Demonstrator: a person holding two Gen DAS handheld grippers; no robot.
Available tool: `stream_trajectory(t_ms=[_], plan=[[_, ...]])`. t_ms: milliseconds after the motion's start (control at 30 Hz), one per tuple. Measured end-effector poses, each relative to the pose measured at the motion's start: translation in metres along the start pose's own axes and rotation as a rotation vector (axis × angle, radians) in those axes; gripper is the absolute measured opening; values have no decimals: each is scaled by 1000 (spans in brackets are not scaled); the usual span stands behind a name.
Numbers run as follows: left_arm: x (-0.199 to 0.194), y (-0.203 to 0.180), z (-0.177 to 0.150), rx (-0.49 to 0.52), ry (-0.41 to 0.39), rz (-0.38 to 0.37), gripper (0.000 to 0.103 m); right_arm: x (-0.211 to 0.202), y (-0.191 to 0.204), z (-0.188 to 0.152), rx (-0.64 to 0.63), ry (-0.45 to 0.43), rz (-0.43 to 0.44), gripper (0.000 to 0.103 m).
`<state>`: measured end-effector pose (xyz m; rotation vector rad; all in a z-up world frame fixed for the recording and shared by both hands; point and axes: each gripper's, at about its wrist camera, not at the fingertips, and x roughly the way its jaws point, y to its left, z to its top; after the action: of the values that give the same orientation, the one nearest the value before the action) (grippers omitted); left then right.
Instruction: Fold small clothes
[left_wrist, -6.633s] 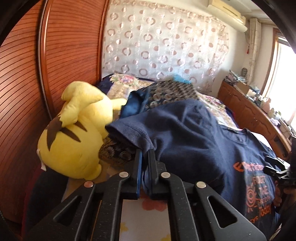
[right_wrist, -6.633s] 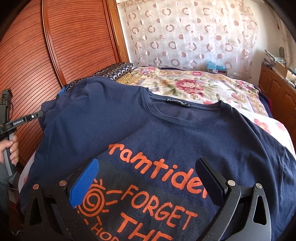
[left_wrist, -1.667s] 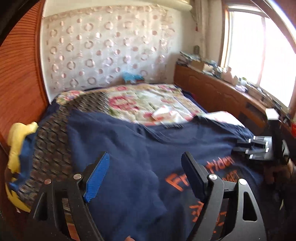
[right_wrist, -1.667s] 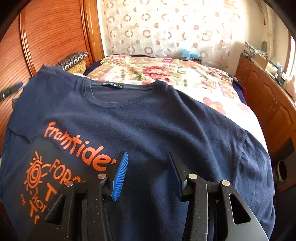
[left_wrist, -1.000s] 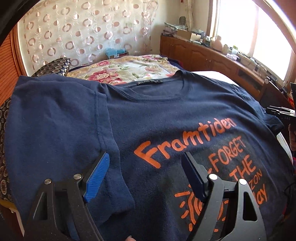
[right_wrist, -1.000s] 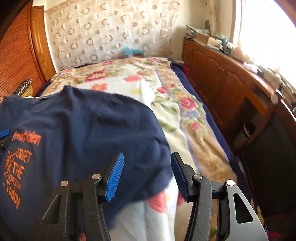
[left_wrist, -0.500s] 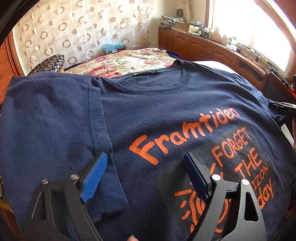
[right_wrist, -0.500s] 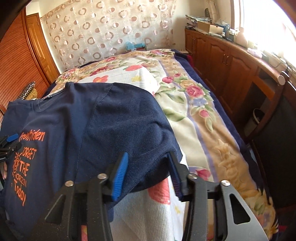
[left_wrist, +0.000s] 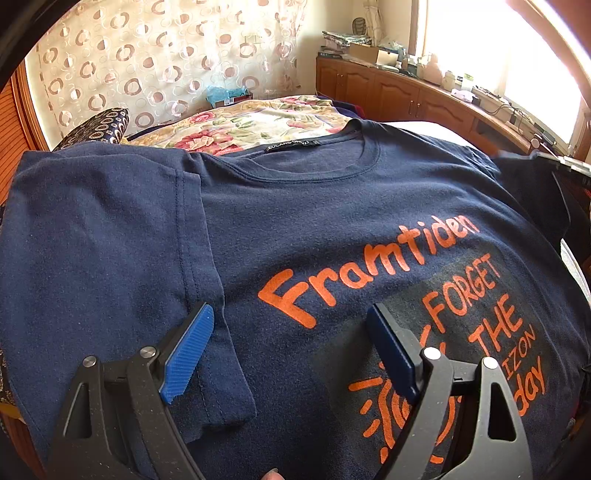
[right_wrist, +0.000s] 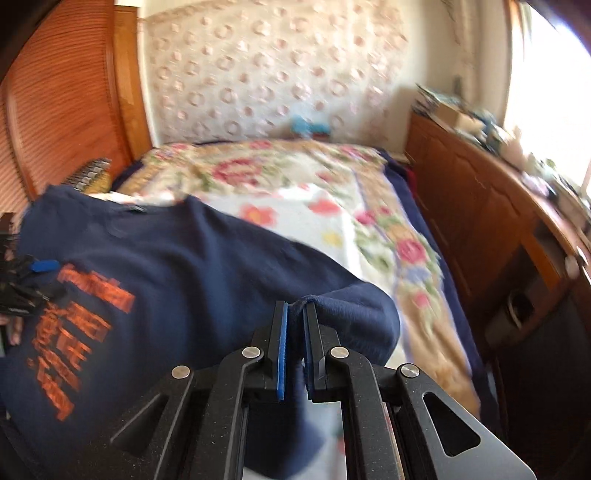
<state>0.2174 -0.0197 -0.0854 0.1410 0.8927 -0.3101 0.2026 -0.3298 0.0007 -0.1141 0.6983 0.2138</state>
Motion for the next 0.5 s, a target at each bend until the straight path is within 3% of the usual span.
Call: stream_trajectory(t_ms=[100,200,333,500], plan=[[0,0,0,0,0,0,85,3,32,8,-48,-22,77,8],[0,0,0,0,0,0,85,17,57,6,-63,8,152,8],[0,0,0,0,0,1,85,33,71,-3,-69,50,167,24],[-1,0,0,2,-1,4,85,28,50,-7,-16,36,126,34]])
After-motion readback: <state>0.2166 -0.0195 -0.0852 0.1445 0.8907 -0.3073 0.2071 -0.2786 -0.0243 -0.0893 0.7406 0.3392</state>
